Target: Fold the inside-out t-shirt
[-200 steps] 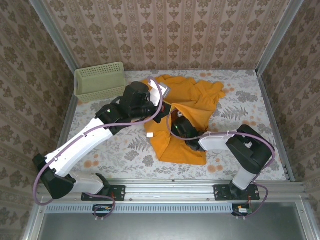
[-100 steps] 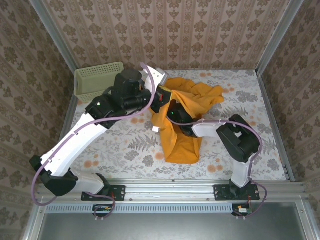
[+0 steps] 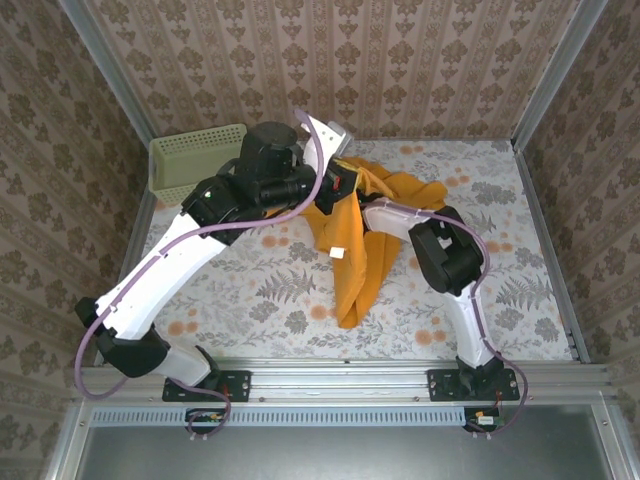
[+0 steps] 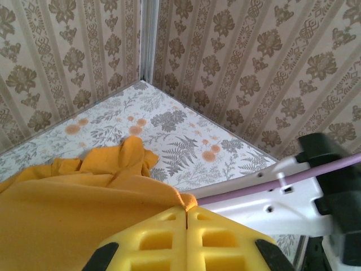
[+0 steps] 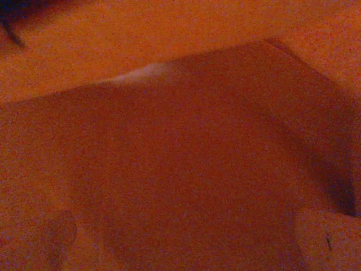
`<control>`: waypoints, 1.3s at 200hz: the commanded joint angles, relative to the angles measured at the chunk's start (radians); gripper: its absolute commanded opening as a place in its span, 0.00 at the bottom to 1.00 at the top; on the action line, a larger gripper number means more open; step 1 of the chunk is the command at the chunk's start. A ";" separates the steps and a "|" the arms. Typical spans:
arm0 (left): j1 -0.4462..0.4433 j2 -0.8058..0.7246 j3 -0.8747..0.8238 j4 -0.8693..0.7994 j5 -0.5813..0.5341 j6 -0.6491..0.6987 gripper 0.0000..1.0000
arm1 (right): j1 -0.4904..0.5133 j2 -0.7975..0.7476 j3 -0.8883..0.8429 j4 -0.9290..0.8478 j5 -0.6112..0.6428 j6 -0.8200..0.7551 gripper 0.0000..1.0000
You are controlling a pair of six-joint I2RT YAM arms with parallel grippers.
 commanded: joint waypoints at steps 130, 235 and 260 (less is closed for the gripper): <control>-0.002 0.063 0.126 0.018 -0.134 0.015 0.00 | -0.059 0.471 0.812 -0.775 -0.034 0.003 0.49; 0.368 0.301 0.169 -0.164 -0.440 -0.051 0.00 | 0.090 -0.494 -0.526 0.271 -0.223 -0.136 0.00; 0.434 0.411 0.179 -0.176 -0.415 -0.076 0.00 | 0.152 -0.661 -0.682 0.376 -0.243 -0.171 0.00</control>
